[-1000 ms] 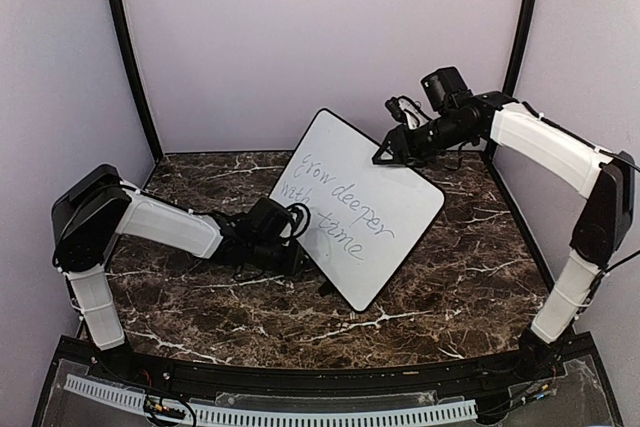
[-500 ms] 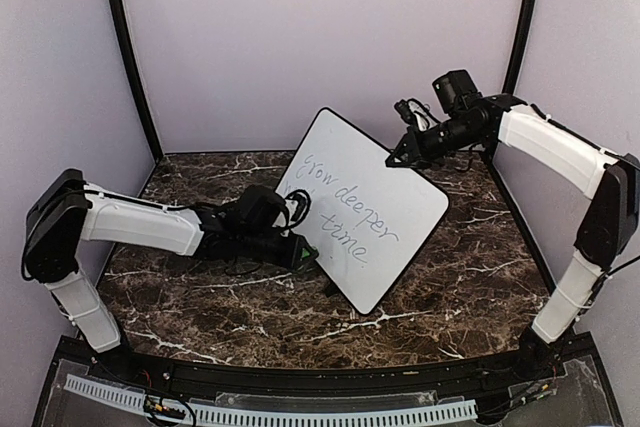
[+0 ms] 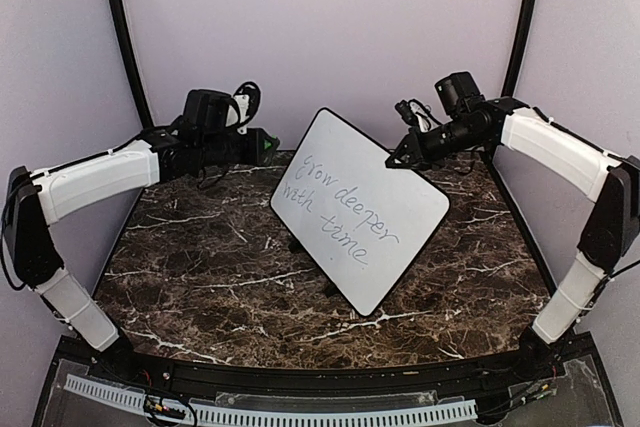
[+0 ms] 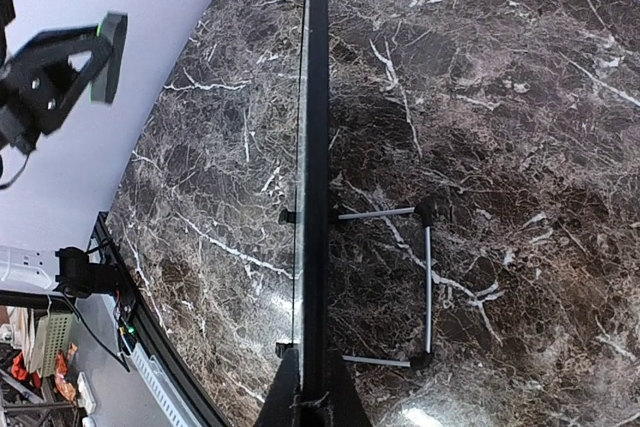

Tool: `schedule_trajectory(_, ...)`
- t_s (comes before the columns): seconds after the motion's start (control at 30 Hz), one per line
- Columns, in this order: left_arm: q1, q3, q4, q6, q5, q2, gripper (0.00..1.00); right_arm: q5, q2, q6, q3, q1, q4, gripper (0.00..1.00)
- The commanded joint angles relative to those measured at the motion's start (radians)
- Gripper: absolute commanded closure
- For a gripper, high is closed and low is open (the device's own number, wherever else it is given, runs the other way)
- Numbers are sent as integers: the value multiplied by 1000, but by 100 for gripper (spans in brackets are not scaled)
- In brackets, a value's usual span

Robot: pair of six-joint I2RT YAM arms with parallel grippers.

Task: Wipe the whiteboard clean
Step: Erase the whiteboard from the whiteboard stand.

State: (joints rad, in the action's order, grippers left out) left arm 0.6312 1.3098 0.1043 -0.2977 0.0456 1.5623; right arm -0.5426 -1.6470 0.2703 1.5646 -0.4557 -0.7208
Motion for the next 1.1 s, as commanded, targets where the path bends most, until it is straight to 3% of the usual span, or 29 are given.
schedule_trajectory(0.0, -84, 80, -30, 224, -112, 77, 100, -44, 51, -43, -9, -17, 4, 100)
schedule_trajectory(0.17, -120, 67, -196, 377, -343, 150, 100, -48, 76, -50, -20, -25, 3, 100)
schedule_trajectory(0.27, -122, 72, -239, 438, -409, 196, 100, -49, 86, -54, -27, -37, 5, 100)
schedule_trajectory(0.53, -122, 141, -269, 477, -464, 314, 100, -50, 80, -63, -28, -53, 0, 100)
schedule_trajectory(1.07, -130, 159, -296, 508, -471, 407, 100, -55, 61, -72, -25, -63, -4, 100)
